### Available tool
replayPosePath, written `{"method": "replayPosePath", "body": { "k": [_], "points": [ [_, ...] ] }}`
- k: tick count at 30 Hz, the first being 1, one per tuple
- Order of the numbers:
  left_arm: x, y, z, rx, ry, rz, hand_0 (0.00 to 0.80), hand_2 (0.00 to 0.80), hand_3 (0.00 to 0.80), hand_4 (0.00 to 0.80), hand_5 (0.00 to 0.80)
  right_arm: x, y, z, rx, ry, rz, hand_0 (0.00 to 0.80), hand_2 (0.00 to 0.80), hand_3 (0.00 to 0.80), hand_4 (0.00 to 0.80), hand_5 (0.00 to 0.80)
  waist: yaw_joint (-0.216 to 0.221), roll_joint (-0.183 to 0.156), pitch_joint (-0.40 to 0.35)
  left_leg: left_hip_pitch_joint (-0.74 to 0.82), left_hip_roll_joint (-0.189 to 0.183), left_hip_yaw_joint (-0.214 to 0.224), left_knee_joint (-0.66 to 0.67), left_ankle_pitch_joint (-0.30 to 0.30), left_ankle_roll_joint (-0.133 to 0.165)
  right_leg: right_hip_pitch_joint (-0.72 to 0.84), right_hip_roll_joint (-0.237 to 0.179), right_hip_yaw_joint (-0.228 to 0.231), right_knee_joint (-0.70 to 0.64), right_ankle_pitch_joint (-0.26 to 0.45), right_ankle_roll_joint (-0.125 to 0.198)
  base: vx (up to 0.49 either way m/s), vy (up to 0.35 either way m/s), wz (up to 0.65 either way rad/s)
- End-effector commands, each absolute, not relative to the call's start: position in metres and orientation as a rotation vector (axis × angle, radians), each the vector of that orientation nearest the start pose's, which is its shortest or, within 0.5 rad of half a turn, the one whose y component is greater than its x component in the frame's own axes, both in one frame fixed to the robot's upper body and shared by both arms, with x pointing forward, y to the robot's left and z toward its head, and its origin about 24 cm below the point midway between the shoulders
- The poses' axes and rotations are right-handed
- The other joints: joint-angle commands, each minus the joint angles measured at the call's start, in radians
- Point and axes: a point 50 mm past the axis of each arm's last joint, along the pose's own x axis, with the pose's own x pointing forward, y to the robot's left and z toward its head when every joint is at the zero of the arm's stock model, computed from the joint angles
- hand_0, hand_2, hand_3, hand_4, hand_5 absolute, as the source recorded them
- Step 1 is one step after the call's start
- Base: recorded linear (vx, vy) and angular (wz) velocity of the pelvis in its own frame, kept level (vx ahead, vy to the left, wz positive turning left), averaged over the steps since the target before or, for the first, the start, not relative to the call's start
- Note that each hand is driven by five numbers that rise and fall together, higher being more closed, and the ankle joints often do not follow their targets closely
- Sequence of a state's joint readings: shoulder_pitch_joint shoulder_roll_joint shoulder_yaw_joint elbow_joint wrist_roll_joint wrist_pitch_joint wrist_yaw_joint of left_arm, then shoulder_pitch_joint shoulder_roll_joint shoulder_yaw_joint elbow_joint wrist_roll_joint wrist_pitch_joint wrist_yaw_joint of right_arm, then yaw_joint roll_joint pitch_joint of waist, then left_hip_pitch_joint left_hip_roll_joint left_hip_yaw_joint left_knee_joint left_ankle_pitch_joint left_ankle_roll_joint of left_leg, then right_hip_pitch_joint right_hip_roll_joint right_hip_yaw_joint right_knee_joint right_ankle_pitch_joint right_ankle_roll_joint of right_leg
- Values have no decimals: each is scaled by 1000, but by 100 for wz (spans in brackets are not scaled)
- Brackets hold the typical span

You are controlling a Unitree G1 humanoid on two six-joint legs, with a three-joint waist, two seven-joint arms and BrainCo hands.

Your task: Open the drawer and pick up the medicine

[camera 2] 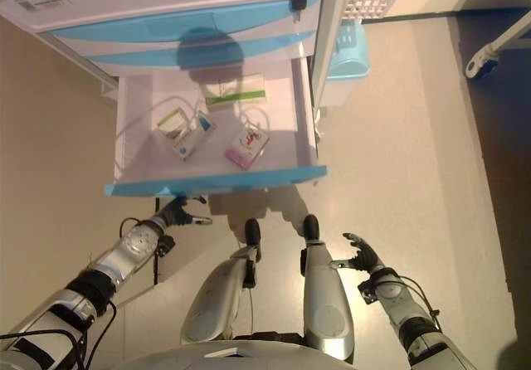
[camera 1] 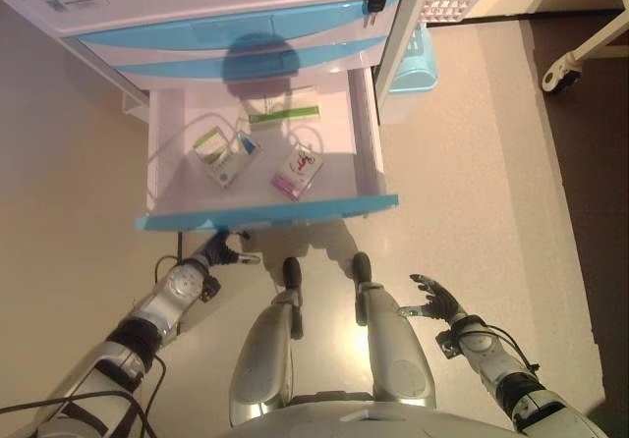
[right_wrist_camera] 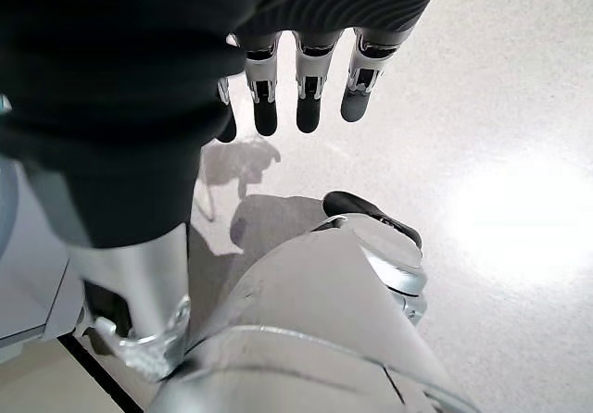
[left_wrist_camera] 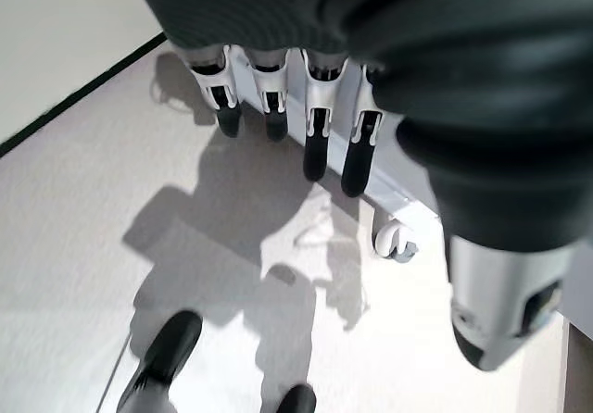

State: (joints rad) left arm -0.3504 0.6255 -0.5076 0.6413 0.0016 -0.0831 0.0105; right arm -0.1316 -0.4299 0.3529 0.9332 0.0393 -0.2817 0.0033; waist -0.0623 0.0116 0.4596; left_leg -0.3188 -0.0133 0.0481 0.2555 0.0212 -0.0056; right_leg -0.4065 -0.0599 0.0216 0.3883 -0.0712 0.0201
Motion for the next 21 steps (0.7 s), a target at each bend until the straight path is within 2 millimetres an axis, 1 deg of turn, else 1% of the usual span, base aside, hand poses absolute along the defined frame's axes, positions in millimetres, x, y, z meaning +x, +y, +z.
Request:
{"method": "replayPosePath", "body": {
  "k": [1, 5, 8, 13, 15, 16, 17, 19, 21],
  "points": [
    [311, 244, 32, 847, 224, -196, 0, 0, 0, 0, 0, 198, -245, -88, -540, 579, 190, 0, 0, 0, 0, 0, -31, -11, -36, -86, -32, 4, 197, -132, 66, -31, 17, -21, 94, -21, -26, 21, 27, -4],
    [329, 265, 60, 866, 215, -114, 0, 0, 0, 0, 0, 201, -245, -84, -551, 560, 196, 0, 0, 0, 0, 0, -53, -19, -36, -126, -26, 19, 249, -154, 74, -81, 29, -1, 143, -30, -31, 46, 24, -11],
    [347, 285, 92, 835, 191, -7, 0, 0, 0, 0, 0, 200, -246, -83, -566, 558, 208, 0, 0, 0, 0, 0, -78, -26, -33, -158, -20, 33, 283, -166, 79, -122, 42, 17, 170, -30, -35, 21, 34, -17],
    [362, 318, 141, 737, 169, 156, 0, 0, 0, 0, 0, 195, -247, -85, -581, 562, 228, 0, 0, 0, 0, 0, -115, -37, -30, -185, -16, 47, 317, -183, 85, -157, 57, 44, 182, -24, -38, 20, 21, -12],
    [365, 332, 159, 652, 156, 233, 0, 0, 0, 0, 0, 195, -244, -85, -584, 552, 236, 0, 0, 0, 0, 0, -130, -41, -27, -196, -14, 57, 329, -190, 88, -170, 63, 54, 181, -20, -39, 13, 17, -19],
    [365, 336, 164, 621, 153, 257, 0, 0, 0, 0, 0, 195, -243, -85, -583, 548, 236, 0, 0, 0, 0, 0, -134, -43, -26, -200, -14, 58, 335, -193, 89, -174, 65, 56, 181, -19, -39, 9, 18, -19],
    [365, 343, 173, 551, 135, 309, 0, 0, 0, 0, 0, 196, -240, -84, -582, 536, 237, 0, 0, 0, 0, 0, -143, -47, -24, -210, -13, 62, 344, -198, 89, -183, 70, 63, 181, -18, -40, 3, 16, -11],
    [364, 355, 190, 452, 79, 416, 0, 0, 0, 0, 0, 198, -236, -84, -568, 518, 233, 0, 0, 0, 0, 0, -154, -54, -20, -227, -13, 64, 363, -209, 91, -198, 78, 74, 184, -17, -42, 0, 13, -9],
    [363, 362, 207, 358, -3, 540, 0, 0, 0, 0, 0, 199, -232, -84, -556, 506, 231, 0, 0, 0, 0, 0, -161, -60, -16, -240, -16, 63, 378, -217, 93, -210, 85, 82, 186, -16, -44, 6, 1, -11]
  ]
}}
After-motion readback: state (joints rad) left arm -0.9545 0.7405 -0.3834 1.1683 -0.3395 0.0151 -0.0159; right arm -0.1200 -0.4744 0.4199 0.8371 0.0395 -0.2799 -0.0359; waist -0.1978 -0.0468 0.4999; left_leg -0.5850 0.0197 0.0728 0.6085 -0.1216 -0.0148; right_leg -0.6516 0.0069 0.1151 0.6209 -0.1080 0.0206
